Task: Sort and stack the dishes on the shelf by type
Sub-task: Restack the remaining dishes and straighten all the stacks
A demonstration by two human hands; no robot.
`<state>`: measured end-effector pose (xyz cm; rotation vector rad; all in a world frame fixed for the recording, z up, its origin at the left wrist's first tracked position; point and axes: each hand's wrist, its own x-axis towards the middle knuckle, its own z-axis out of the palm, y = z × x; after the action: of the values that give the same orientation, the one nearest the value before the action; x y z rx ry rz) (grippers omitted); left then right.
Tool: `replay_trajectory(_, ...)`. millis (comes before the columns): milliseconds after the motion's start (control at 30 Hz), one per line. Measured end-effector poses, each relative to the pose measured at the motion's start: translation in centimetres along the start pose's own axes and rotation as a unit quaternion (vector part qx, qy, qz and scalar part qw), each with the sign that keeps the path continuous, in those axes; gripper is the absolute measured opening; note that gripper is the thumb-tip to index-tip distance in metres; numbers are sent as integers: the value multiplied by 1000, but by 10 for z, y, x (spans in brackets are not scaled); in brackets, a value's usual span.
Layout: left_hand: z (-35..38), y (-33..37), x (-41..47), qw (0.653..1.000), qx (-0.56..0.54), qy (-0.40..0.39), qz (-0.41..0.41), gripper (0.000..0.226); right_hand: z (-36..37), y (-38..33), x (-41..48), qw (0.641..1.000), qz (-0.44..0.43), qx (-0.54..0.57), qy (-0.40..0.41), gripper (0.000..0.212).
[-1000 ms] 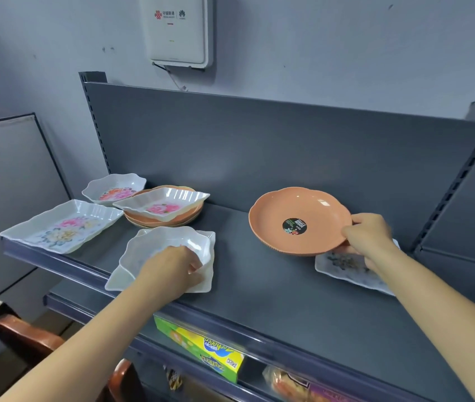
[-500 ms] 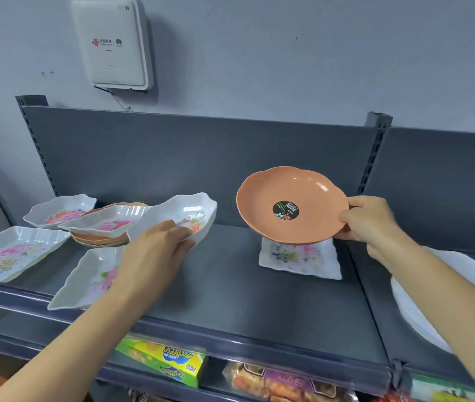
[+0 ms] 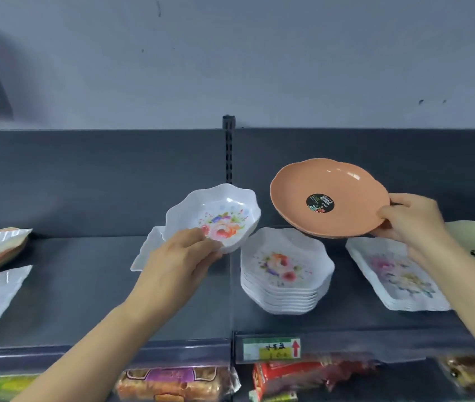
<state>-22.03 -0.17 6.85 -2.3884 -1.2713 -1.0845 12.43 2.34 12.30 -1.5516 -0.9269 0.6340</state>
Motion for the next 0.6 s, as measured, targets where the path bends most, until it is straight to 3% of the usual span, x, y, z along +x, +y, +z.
replay_trajectory(100,22,38,10,999,-26,-36,32,22,-35,14,12,1000,1,16,19,35)
replay_trajectory(300,52,82,11,997,-12,-63,32,32,-76,33,26,999,1,33,-1,40)
replay_trajectory(500,66,99,11,994,16,-109,29,18,-90,45,30,999,7,25,-20,40)
replay_trajectory(600,70,97,15,992,13,-121,25,29,-93,48,28,999,14,35,-27,41)
